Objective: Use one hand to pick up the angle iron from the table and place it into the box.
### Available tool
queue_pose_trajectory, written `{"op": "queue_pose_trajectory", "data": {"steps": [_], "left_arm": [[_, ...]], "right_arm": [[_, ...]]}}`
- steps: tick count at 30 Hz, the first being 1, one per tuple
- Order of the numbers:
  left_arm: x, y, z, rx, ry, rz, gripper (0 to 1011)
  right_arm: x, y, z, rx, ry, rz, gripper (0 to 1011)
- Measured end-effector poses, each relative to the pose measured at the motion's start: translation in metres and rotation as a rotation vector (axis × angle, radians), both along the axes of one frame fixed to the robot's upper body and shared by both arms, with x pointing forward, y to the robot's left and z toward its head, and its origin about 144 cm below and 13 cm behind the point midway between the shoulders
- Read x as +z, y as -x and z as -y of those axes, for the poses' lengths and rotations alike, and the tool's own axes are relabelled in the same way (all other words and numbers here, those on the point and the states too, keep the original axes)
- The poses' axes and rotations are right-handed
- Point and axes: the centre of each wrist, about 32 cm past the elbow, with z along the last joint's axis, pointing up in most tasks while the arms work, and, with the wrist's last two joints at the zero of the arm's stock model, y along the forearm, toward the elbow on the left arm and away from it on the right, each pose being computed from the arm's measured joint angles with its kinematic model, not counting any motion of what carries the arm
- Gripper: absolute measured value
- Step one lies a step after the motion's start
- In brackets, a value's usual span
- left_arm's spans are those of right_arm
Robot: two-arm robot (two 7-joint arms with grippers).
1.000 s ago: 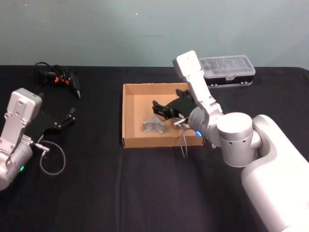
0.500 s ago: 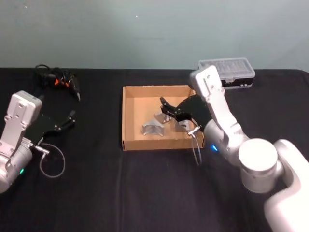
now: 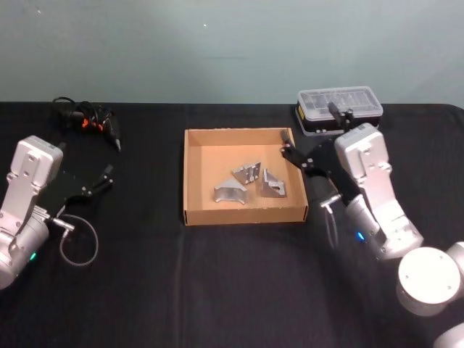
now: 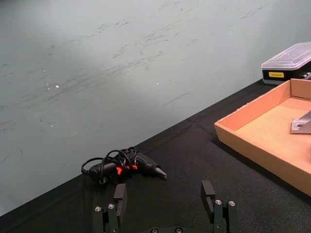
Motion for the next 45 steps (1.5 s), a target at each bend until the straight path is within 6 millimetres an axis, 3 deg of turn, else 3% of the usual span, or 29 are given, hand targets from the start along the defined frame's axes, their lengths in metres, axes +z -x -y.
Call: {"op": "queue_pose_trajectory", "data": {"steps": [12, 45], "left_arm": [[0.0, 0.0, 0.0, 0.0, 0.0, 0.0, 1000], [0.0, 0.0, 0.0, 0.0, 0.0, 0.0, 1000]], "right_arm": [[-0.009, 0.014, 0.019, -0.049, -0.015, -0.005, 1003], [-0.008, 0.013, 0.017, -0.043, -0.014, -0.002, 1003]]}}
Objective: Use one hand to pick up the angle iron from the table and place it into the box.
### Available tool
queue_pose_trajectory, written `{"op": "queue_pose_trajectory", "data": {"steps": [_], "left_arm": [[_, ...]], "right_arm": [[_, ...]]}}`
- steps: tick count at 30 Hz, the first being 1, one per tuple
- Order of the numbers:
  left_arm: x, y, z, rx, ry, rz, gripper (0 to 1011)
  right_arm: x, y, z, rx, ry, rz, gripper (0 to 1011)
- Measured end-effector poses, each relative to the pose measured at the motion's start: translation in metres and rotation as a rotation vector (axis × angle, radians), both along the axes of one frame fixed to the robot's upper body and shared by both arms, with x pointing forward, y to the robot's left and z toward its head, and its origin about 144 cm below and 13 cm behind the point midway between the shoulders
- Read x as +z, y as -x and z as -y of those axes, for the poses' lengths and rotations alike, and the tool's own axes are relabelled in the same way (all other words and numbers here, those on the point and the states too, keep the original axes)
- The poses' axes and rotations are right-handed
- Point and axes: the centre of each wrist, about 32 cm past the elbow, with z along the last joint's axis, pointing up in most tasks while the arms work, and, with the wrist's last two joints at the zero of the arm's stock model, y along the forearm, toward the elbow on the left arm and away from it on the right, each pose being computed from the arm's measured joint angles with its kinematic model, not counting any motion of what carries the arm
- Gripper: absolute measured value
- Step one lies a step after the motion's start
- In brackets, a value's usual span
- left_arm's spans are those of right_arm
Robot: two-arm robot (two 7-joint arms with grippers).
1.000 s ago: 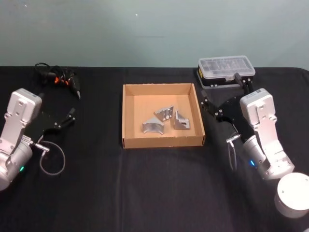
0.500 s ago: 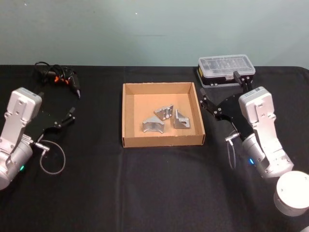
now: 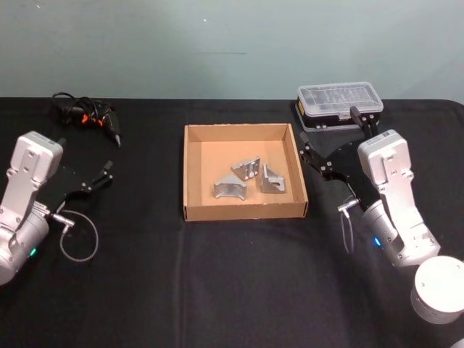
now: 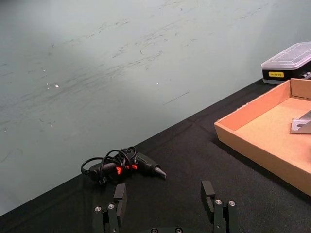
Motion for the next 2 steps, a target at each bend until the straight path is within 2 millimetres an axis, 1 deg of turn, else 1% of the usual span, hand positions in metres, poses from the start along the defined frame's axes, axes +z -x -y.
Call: {"op": "queue_pose_trajectory", "data": {"steps": [2], "left_arm": [[0.0, 0.0, 0.0, 0.0, 0.0, 0.0, 1000]], "right_arm": [[0.0001, 0.0, -0.0001, 0.0, 0.0, 0.0, 1003]]}}
